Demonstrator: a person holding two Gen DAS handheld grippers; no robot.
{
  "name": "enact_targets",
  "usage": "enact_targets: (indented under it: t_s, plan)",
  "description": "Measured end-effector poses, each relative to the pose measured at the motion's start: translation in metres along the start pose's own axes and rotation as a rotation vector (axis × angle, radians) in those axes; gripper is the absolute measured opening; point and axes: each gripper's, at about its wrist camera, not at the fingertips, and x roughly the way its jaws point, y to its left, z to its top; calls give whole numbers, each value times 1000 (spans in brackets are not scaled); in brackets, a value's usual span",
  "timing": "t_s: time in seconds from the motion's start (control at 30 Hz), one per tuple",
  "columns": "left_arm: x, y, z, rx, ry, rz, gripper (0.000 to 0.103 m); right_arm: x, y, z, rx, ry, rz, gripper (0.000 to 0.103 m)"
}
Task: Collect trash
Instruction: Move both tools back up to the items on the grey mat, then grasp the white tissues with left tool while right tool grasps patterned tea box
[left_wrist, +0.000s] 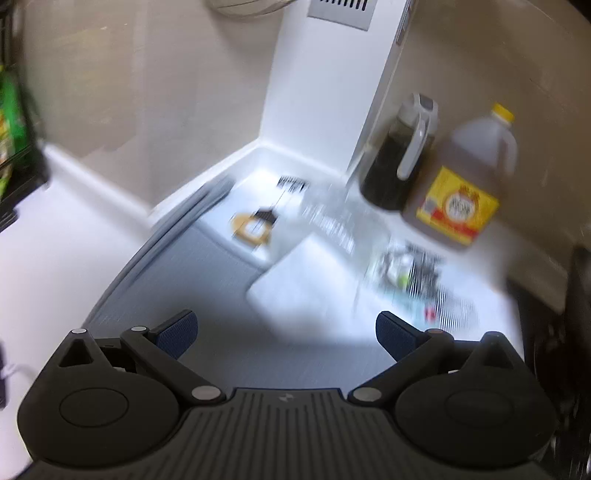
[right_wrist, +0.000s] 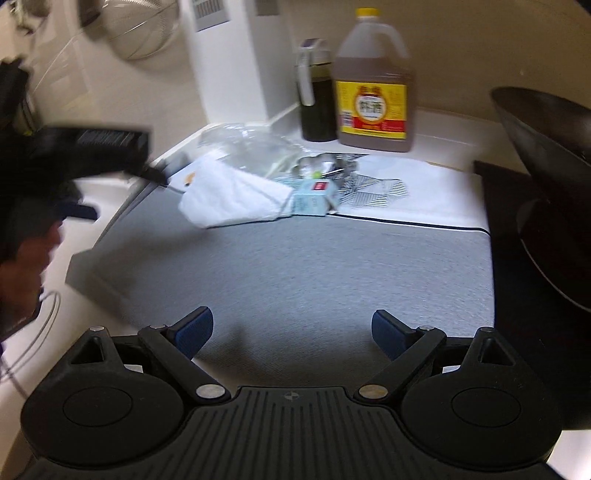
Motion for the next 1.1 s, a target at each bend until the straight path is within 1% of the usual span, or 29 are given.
enact_targets:
  t_s: [0.07,0.13,0.2,0.3,0.37,0.4,0.43,0.5,0.57,0.67,0.77,0.83,0.87,0.93,1.0,1.1]
  plan:
    - [22,-14,14,-5,3,16,103,2,-5,1,21,-6,-5,94]
    - [44,-22,20,6,11,48,103,5,-11,1,37,-11,-10,94]
    - [68,-28,24,25,43,84,103,9,-15,2,49,-14,-21,94]
    - [97,-23,19,59,90,177,103,14,-21,3,63,-15,-34,94]
    - [107,-10,11,77,121,214,103,18,-25,6,69,-16,-38,94]
    - [105,1,5,67,116,214,103,20,-26,7,69,-19,-40,94]
    - [103,11,1,64,128,216,103,22,-27,10,66,-22,-43,94]
    - [103,29,-8,84,182,221,103,29,-27,17,47,-36,-49,94]
    - [99,50,-18,98,193,248,103,39,-27,27,11,-59,-51,94]
    - [88,80,-28,106,182,253,103,62,-24,47,-71,-97,-54,95]
    - [77,98,-30,113,175,247,103,89,-18,70,-147,-128,-56,97]
    - [68,102,-30,111,164,224,103,105,-16,87,-149,-141,-61,97]
    - [64,103,-30,106,159,214,103,114,-18,96,-134,-132,-35,98]
    - [56,100,-30,105,153,194,103,131,-18,109,-132,-81,13,98]
    - [51,94,-29,112,148,175,103,146,-13,116,-181,-47,34,98]
    - [45,88,-32,131,144,159,103,163,-3,116,-268,-58,42,100]
